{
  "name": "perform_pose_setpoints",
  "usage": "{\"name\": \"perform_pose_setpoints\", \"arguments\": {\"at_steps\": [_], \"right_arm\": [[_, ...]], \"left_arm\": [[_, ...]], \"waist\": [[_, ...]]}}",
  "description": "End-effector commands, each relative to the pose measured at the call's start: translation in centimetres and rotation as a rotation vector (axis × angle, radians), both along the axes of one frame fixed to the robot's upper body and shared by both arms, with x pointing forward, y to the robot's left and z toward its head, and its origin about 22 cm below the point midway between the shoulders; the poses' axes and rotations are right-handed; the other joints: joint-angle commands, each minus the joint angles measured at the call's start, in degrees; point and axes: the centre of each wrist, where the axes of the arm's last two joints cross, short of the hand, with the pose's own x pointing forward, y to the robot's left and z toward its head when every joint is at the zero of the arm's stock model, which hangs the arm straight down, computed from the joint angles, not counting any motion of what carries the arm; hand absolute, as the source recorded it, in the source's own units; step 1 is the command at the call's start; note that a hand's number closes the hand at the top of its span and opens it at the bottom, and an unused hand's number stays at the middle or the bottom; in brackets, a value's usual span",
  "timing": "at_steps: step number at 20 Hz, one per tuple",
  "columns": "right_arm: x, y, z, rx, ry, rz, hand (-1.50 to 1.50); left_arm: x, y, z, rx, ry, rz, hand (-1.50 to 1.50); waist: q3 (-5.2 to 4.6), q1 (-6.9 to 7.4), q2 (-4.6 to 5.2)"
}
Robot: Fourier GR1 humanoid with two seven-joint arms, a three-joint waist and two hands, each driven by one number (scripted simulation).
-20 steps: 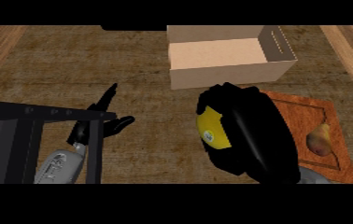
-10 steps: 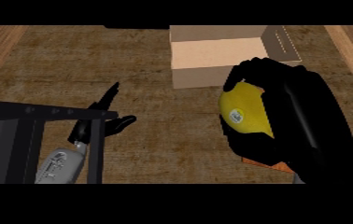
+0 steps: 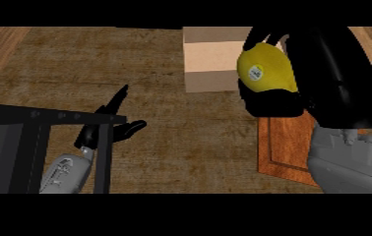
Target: Pick the lemon from the cutting board and place it in the cardboard box
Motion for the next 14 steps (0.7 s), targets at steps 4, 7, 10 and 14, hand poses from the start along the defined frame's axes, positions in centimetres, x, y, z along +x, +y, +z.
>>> {"name": "perform_pose_setpoints", "arguments": {"at_steps": [4, 7, 10, 14], "right_arm": [[4.4, -0.6, 0.9, 0.069, 0.003, -0.036, 1.50], [5.9, -0.5, 0.2, 0.006, -0.001, -0.085, 1.50], [7.7, -1.6, -0.1, -0.024, 0.003, -0.105, 1.50], [10.0, -0.5, -0.7, -0.092, 0.039, -0.116, 1.50]], "left_arm": [[2.2, -5.2, 4.7, -0.101, -0.210, -0.131, 0.00], [1.9, -4.6, 4.7, -0.103, -0.209, -0.151, 0.00], [2.4, -4.5, 5.4, -0.103, -0.222, -0.154, 0.00], [1.8, -4.6, 5.1, -0.110, -0.211, -0.164, 0.00]], "waist": [[0.93, 0.06, -0.56], [0.92, 0.38, -0.68], [0.94, 0.47, -0.56], [0.92, 1.50, -0.63]]}}
